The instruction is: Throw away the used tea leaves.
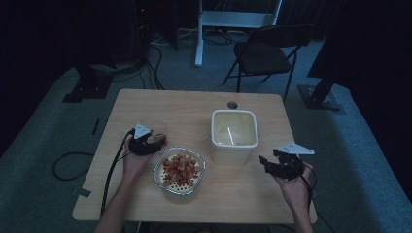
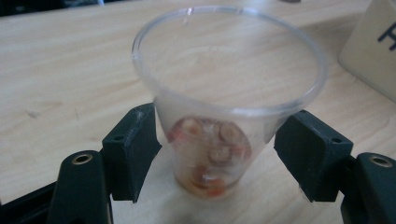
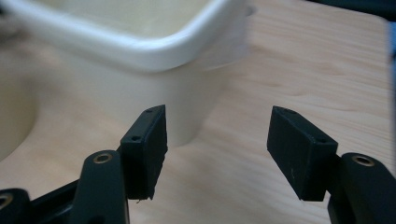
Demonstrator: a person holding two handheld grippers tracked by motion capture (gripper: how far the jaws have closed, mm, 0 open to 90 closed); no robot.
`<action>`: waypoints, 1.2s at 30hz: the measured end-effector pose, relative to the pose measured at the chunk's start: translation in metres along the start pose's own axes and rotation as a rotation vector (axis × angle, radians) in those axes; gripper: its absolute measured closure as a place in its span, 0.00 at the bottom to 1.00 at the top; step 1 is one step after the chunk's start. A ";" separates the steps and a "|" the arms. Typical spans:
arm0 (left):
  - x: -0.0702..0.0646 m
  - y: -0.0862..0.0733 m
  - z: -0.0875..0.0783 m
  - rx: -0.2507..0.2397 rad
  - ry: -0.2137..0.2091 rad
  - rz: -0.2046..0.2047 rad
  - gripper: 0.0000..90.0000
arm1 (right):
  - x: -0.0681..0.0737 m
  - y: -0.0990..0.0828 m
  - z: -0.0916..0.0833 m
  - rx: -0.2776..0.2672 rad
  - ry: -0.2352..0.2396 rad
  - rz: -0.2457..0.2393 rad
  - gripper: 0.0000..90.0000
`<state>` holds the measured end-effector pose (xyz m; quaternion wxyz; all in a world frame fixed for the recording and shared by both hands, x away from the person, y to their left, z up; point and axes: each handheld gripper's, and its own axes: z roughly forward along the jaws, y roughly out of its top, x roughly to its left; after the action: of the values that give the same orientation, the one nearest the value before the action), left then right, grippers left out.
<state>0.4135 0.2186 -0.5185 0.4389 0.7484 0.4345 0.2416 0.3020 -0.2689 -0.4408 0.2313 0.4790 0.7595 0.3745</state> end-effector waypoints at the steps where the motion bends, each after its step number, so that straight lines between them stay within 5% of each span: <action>1: -0.001 0.002 0.000 -0.007 0.007 0.004 0.33 | 0.008 -0.002 0.002 0.000 0.010 -0.019 0.42; 12: 0.002 0.008 0.004 -0.035 0.033 0.019 0.33 | 0.083 -0.015 0.035 0.029 0.186 -0.168 0.38; 18: 0.003 0.010 0.003 -0.063 0.031 -0.008 0.29 | 0.114 -0.020 0.059 0.066 0.266 -0.207 0.37; 34: 0.002 0.007 0.000 -0.071 0.033 -0.010 0.37 | 0.149 -0.016 0.073 0.061 0.358 -0.231 0.37; 36: 0.002 0.008 -0.005 -0.081 0.030 -0.007 0.38 | 0.149 -0.018 0.071 0.065 0.400 -0.208 0.37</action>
<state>0.4147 0.2205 -0.5091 0.4630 0.7248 0.4339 0.2686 0.2778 -0.1145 -0.4971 0.0978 0.3214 0.8473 0.4114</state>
